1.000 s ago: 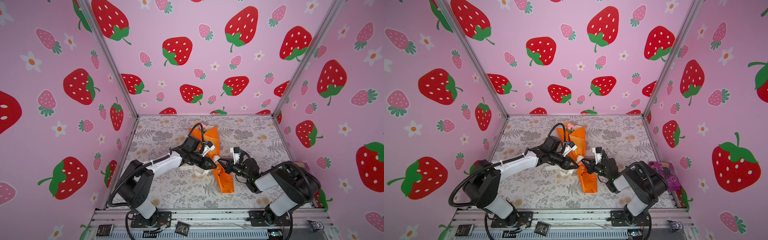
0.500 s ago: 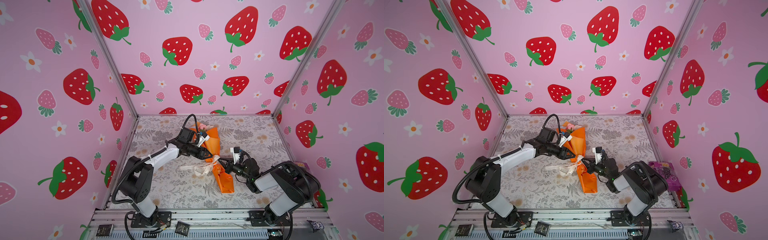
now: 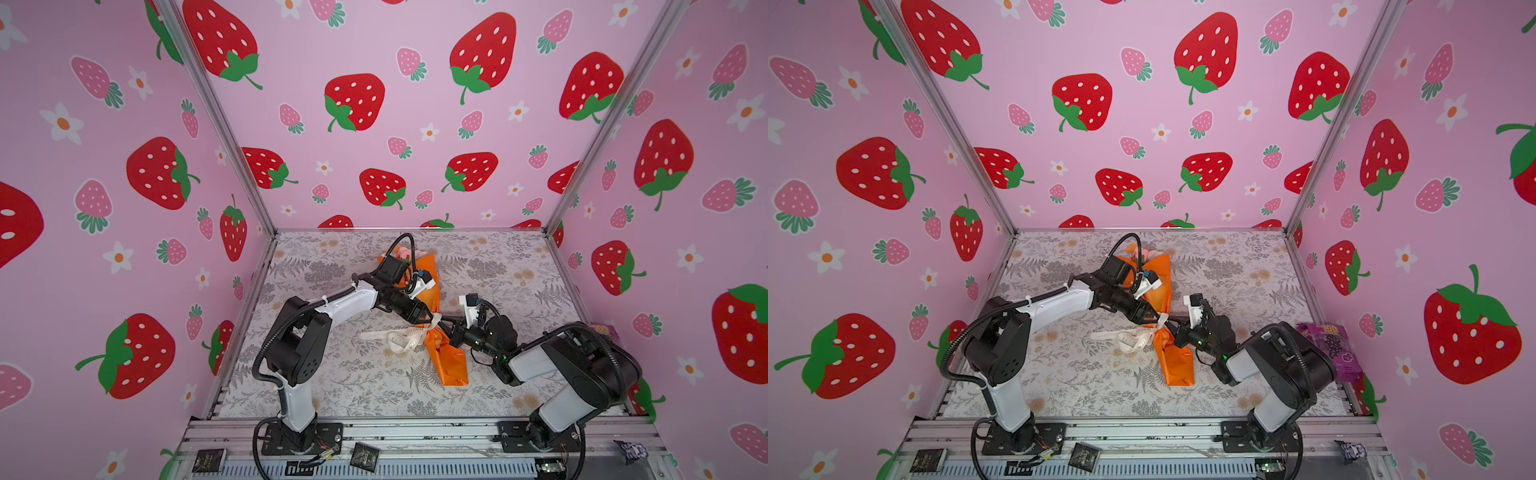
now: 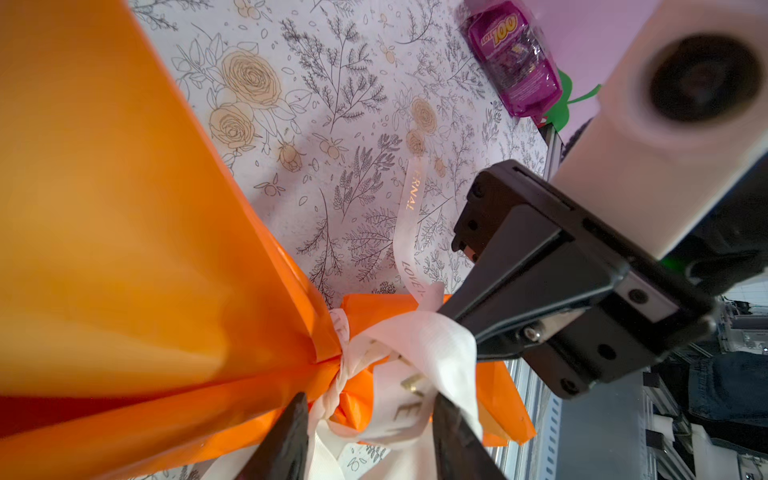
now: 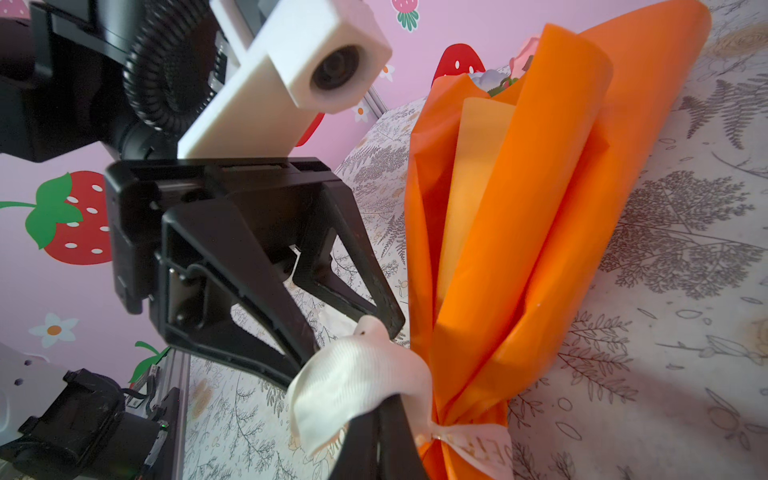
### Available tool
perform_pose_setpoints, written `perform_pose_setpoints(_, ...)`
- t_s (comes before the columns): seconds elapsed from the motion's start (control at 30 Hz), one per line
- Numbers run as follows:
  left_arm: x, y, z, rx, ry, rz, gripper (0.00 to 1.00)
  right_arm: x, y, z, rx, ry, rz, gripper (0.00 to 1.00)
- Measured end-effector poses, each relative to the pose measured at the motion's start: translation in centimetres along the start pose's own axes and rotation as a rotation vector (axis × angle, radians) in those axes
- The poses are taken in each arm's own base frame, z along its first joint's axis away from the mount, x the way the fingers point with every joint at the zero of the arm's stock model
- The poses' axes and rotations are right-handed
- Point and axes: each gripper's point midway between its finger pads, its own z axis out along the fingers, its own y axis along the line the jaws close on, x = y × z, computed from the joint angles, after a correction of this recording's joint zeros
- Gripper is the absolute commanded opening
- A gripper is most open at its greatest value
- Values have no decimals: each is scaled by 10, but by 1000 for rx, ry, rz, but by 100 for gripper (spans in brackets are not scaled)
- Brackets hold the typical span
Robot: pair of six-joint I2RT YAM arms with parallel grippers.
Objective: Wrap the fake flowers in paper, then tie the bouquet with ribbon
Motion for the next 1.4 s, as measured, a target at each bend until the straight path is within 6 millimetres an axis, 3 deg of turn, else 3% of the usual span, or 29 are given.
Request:
perform_pose_setpoints(0.17, 2, 0, 3, 21, 12, 3, 47, -3, 2, 2, -8, -4, -4, 2)
perform_pose_setpoints(0.3, 8, 1, 9, 48, 32, -12, 38, -4, 3, 3, -15, -1, -4, 3)
perform_pose_setpoints(0.53, 8, -4, 9, 79, 34, -17, 8, 1, 0, 4, -3, 22, 8, 6)
perform_pose_setpoints(0.63, 6, -4, 7, 86, 27, -27, 0, 4, -2, 3, 12, 40, 19, 14)
perform_pose_setpoints(0.73, 2, -5, 3, 85, 13, -45, 0, 2, -3, -1, 46, 51, 35, 33)
perform_pose_setpoints(0.83, -2, -6, -4, 79, -3, -63, 0, -10, 1, -9, 84, 40, 37, 41)
perform_pose_setpoints(0.93, -4, -5, -8, 75, -12, -76, 0, -21, 6, -14, 101, 19, 31, 39)
perform_pose_setpoints(1.03, -4, -3, -8, 70, -11, -98, 0, -16, 12, -22, 135, 67, 36, 34)
perform_pose_setpoints(1.13, -3, -3, -8, 68, -7, -118, 0, -15, 42, -21, 87, 103, 32, 29)
perform_pose_setpoints(1.3, 1, -2, -8, 62, 9, -141, 0, 15, 72, 1, 94, 224, 106, 26)
perform_pose_setpoints(1.4, 3, -1, -7, 56, 16, -154, 0, 44, 75, 8, 160, 277, 160, 29)
